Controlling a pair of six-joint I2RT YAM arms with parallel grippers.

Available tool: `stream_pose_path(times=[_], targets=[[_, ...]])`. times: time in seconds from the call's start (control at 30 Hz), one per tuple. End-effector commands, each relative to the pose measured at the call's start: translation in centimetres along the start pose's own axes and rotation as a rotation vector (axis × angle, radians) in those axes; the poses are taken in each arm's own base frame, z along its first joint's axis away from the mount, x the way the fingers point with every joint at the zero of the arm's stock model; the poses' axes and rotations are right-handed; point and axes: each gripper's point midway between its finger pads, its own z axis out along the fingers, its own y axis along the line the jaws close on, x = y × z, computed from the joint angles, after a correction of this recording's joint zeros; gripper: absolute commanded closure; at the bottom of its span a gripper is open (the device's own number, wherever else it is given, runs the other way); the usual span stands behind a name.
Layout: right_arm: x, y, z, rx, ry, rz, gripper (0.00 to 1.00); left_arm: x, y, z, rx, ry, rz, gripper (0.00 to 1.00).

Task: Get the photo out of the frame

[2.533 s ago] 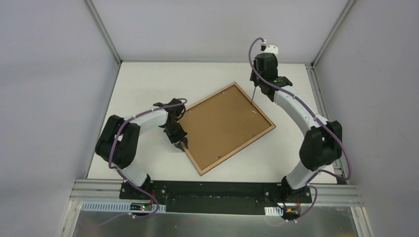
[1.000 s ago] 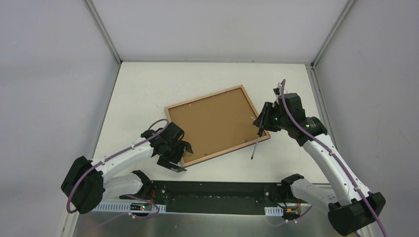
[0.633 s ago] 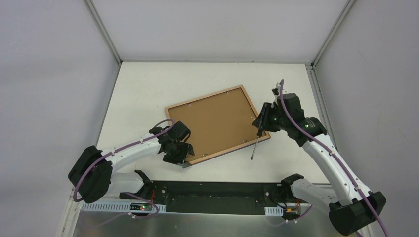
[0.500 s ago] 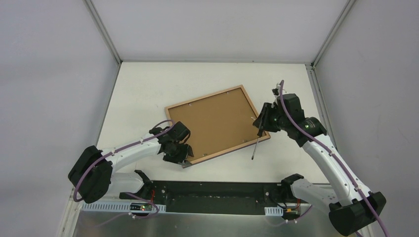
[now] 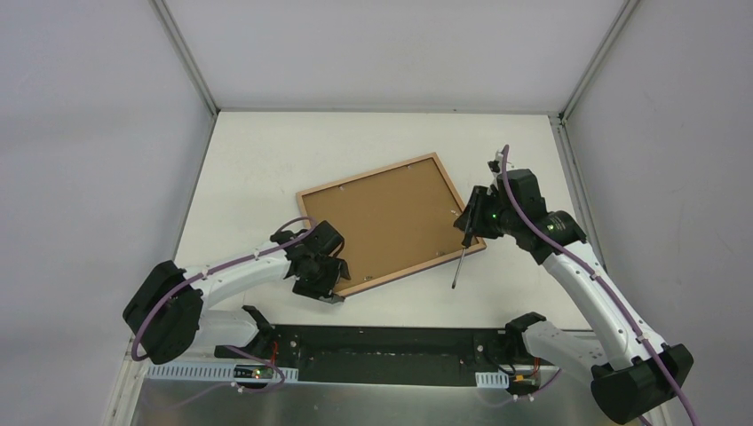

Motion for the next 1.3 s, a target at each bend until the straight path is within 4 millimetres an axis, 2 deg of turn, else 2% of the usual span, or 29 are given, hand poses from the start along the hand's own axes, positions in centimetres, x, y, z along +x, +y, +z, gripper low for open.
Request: stream_pose_path(times=[0.0,0.23,0.4,0.6,0.73,0.9,0.97,1.03,1.13,1.27], targets=[[-0.4,0.7,-0.2,-0.031,-0.016,0.003,1.0,-0.5,1.2,0.5,-0.05,-0.034,-0.06,0.44],[-0.3,0.6,-0.2,-0.026,-0.012,0.003,1.0,-0.8,1.1,1.5,-0.085,-0.076,-0.057,0.51],[-0.3,0.5,-0.2,-0.016,-0.01,0.005,1.0,-2.7,2.1,2.1,-0.084,-0.143,-0.077,0.67],[-1.0,-0.5,0.0,0.044,-0.049,0.011,1.0,-7.2,2.8,1.3,-0.047,-0.273,-0.052,0.83],[-2.2,-1.6,0.0,0.107,-0.112,0.014,1.0,-11.2,1.5,-1.1,-0.019,-0.397,0.073,0.87],[-2.4,-1.7,0.4,0.125,-0.103,0.02,1.0,-15.8,-1.4,-4.5,-0.024,-0.548,0.258,0.91],[-2.3,-1.6,0.7,0.126,-0.092,0.026,1.0,-17.3,-2.4,-5.5,-0.074,-0.584,0.397,1.0],[-2.2,-1.5,0.9,0.124,-0.081,0.033,1.0,-18.7,-3.4,-6.2,-0.142,-0.604,0.512,1.0],[-2.1,-1.3,1.2,0.122,-0.062,0.042,1.0,-20.9,-4.0,-6.0,-0.268,-0.594,0.615,1.0],[-2.1,-1.5,1.3,0.133,-0.056,0.042,1.0,-22.4,-4.7,-5.0,-0.318,-0.504,0.592,1.0]])
